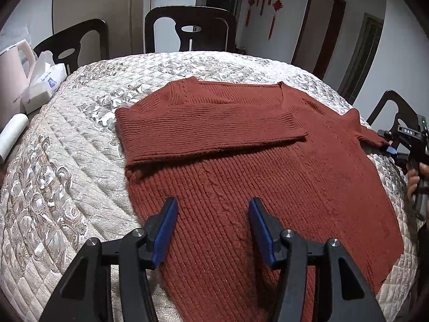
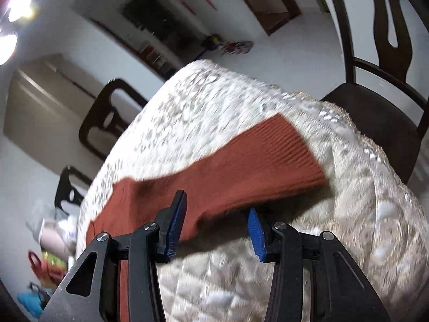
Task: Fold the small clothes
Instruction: 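Fold the held sleeve across the body with the right tool and release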
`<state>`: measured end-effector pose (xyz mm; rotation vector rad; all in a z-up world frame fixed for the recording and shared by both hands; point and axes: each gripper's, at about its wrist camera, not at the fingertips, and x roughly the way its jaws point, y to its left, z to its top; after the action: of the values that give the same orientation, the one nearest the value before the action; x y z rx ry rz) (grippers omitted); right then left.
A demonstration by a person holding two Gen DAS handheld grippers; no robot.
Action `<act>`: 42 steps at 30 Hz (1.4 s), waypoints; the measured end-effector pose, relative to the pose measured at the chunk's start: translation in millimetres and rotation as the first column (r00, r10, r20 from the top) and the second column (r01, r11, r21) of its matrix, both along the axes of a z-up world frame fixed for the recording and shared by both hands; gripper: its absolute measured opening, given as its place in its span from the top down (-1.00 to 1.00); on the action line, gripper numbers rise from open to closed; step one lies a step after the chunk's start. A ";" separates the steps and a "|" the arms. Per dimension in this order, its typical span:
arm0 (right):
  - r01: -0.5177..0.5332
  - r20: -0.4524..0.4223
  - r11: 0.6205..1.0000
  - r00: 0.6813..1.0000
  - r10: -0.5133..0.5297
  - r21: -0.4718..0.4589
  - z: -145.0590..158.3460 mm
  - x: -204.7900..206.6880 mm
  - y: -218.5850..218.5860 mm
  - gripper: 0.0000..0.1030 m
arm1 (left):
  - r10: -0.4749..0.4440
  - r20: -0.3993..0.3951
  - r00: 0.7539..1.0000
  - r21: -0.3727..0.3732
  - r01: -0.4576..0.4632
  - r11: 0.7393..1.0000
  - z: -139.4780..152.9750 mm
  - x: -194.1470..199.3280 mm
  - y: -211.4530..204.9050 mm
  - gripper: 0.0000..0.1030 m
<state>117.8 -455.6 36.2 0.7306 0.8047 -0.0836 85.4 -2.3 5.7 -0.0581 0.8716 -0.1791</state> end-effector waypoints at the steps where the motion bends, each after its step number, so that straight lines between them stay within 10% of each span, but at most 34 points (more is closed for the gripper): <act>1: 0.002 -0.008 1.000 1.000 -0.002 -0.019 2.0 1.9 -0.7 0.56 | 0.000 -0.001 1.000 -0.002 0.000 1.000 -0.3 0.5 0.2 -0.14; 8: -0.158 0.092 0.983 0.982 0.166 -0.094 44.3 14.1 41.6 0.87 | -0.001 -0.001 1.000 -0.008 0.001 1.000 -1.3 -0.1 0.1 -0.15; 14: -0.390 0.179 0.908 0.893 0.413 -0.152 82.0 24.4 124.8 0.88 | -0.003 -0.001 1.000 -0.005 0.003 1.000 -1.5 0.5 -0.7 -0.17; 22: -0.661 0.045 0.731 0.736 0.675 -0.168 30.8 45.1 235.9 0.83 | 0.002 -0.012 1.000 -0.039 -0.002 0.999 5.5 1.5 2.7 -0.17; 29: -0.742 0.006 0.634 0.649 0.761 -0.217 19.1 17.1 249.5 0.56 | -0.023 0.033 0.999 -0.090 0.026 0.996 34.8 8.0 2.8 -0.17; 34: -0.737 0.028 0.624 0.640 0.768 -0.260 29.4 -6.9 232.6 0.54 | -0.072 0.041 0.997 -0.134 0.077 0.988 45.7 33.3 -14.8 -0.17; 42: -0.675 -0.059 0.691 0.725 0.687 -0.258 3.7 -16.4 197.4 0.54 | -0.184 -0.092 0.979 -0.191 0.164 0.968 10.0 70.0 -59.0 0.02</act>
<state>101.4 -258.3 39.9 0.1380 0.9609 0.4985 155.5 -61.4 15.7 -0.1642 0.9679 -0.4237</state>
